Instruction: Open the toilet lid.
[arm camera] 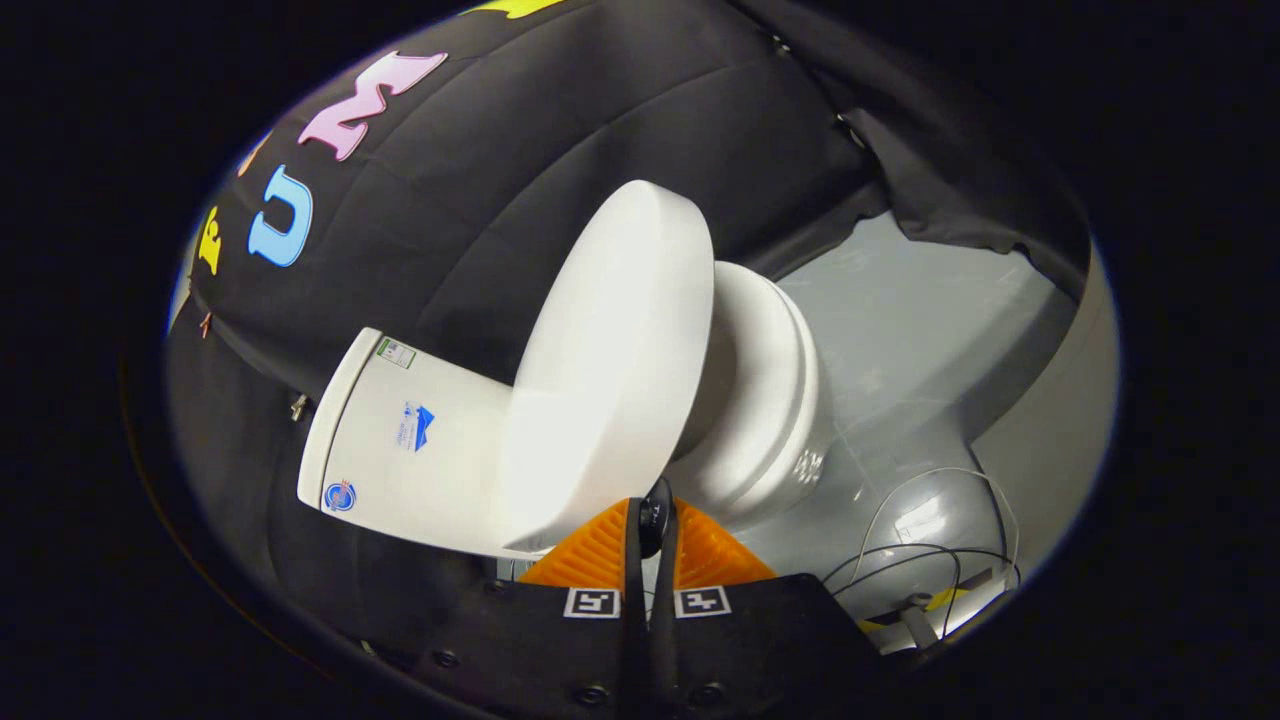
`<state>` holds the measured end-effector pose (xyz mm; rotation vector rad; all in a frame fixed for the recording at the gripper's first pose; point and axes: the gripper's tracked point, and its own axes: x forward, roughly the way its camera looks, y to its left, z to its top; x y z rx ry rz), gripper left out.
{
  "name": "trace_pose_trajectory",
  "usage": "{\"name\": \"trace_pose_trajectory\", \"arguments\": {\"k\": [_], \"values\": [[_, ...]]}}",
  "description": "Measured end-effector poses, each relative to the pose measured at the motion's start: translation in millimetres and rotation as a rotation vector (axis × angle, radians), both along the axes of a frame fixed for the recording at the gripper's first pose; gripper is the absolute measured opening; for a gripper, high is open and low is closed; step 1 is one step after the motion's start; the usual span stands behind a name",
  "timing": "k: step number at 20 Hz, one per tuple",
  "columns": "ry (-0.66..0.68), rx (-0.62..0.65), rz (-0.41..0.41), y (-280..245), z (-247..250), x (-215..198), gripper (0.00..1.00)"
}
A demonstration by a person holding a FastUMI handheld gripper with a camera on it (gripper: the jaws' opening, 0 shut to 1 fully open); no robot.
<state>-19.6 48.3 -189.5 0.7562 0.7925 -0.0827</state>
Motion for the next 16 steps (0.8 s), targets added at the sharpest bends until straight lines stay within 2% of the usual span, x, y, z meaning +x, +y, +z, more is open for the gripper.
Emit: {"name": "trace_pose_trajectory", "arguments": {"k": [9,16], "values": [[-0.077,-0.064,0.055,41,67,10,0.05],[-0.082,-0.153,0.074,59,86,14,0.05]]}}
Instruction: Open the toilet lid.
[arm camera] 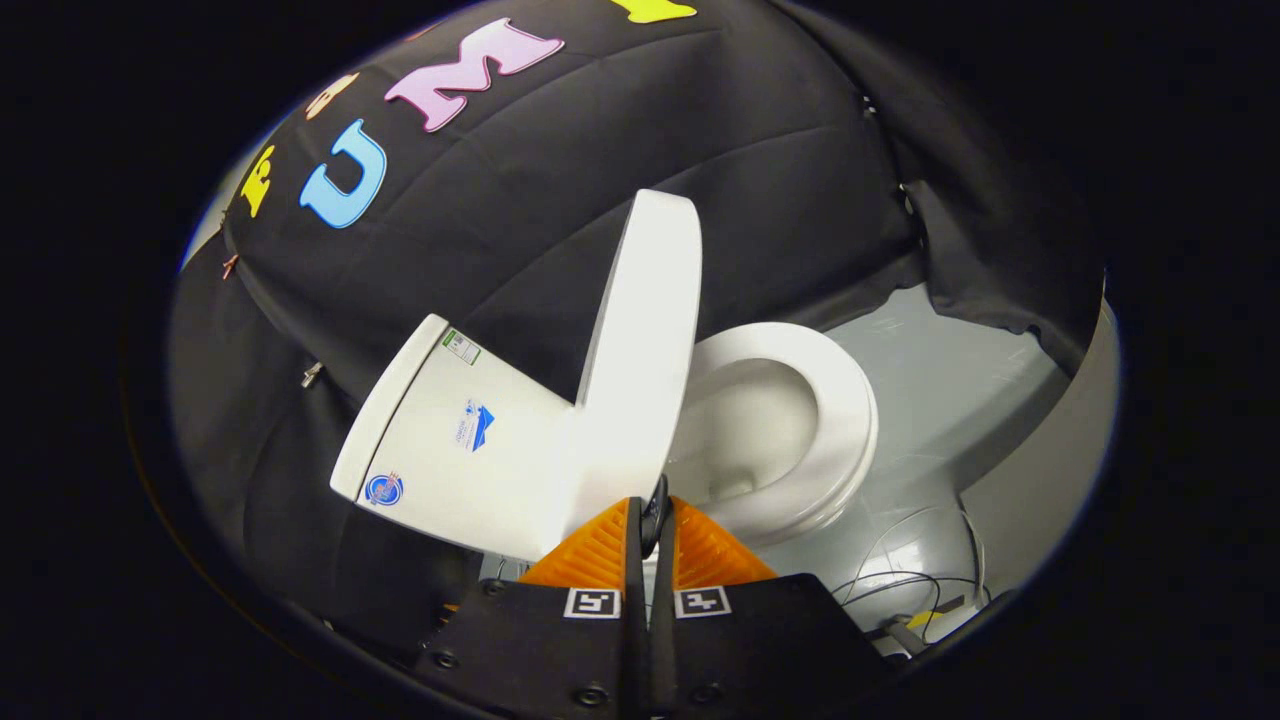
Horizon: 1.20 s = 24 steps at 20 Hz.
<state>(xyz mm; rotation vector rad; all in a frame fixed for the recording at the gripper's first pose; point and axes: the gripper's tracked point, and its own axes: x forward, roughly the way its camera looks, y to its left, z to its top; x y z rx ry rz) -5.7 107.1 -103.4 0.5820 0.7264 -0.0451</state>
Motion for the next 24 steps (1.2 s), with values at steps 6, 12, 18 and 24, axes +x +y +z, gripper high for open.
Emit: {"name": "trace_pose_trajectory", "arguments": {"k": [6,12,18,24], "values": [[-0.02,-0.082,0.03,22,21,7,0.05],[-0.016,-0.198,0.027,46,42,13,0.05],[-0.036,-0.259,0.061,89,66,22,0.05],[-0.056,-0.37,0.098,132,81,31,0.05]]}}
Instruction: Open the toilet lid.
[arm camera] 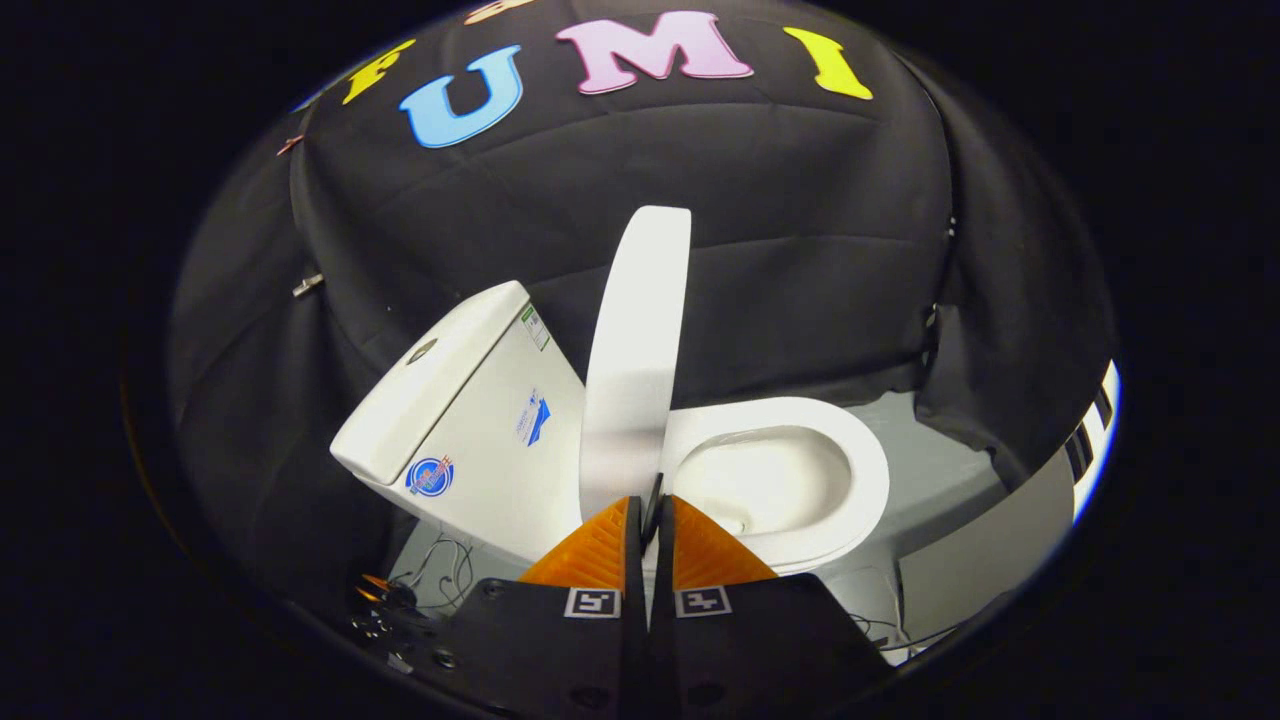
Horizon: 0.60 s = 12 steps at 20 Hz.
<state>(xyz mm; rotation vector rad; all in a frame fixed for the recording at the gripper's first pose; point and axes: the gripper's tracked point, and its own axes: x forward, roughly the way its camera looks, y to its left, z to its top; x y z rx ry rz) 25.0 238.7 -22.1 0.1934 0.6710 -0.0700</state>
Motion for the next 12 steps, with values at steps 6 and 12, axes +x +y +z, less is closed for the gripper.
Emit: {"name": "trace_pose_trajectory", "arguments": {"k": [6,12], "values": [[0.025,-0.112,-0.032,35,5,8,0.05],[0.033,-0.137,-0.029,68,8,14,0.05]]}}
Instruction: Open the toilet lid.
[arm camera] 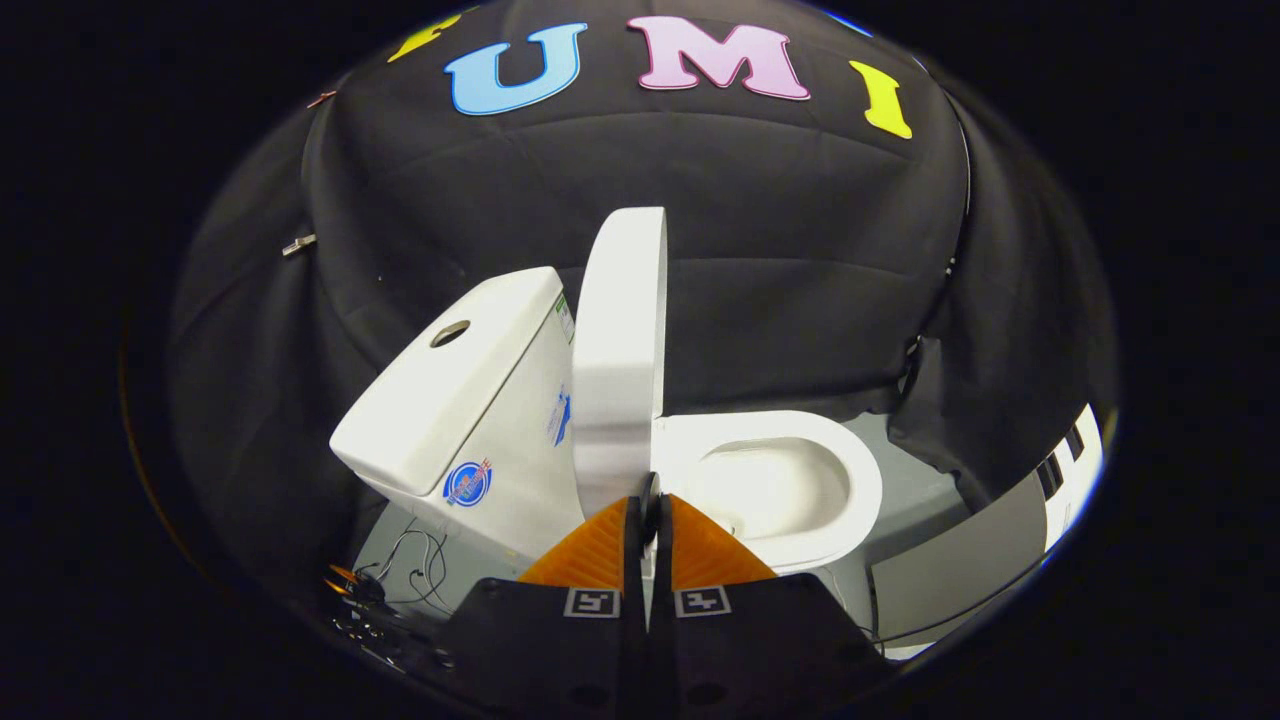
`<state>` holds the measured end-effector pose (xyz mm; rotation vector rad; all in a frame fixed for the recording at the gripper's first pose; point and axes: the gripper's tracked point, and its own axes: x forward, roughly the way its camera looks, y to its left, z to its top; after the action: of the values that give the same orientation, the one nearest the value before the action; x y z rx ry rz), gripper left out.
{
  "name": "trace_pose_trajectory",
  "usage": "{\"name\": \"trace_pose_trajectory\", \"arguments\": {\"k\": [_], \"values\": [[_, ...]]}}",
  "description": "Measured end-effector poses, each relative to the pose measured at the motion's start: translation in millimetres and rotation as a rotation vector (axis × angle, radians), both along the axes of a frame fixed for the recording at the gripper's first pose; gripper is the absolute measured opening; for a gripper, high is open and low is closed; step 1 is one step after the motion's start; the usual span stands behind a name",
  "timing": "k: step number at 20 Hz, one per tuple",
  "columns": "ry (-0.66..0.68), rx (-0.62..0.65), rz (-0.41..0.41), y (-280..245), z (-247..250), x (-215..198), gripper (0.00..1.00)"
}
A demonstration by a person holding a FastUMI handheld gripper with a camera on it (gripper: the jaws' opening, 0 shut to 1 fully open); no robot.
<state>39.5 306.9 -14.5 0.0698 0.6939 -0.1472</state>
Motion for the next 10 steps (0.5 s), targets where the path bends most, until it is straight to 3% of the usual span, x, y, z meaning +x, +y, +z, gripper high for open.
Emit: {"name": "trace_pose_trajectory", "arguments": {"k": [5,10], "values": [[-0.001,-0.012,0.027,27,0,7,0.06],[0.012,-0.085,0.003,40,-1,9,0.07]]}}
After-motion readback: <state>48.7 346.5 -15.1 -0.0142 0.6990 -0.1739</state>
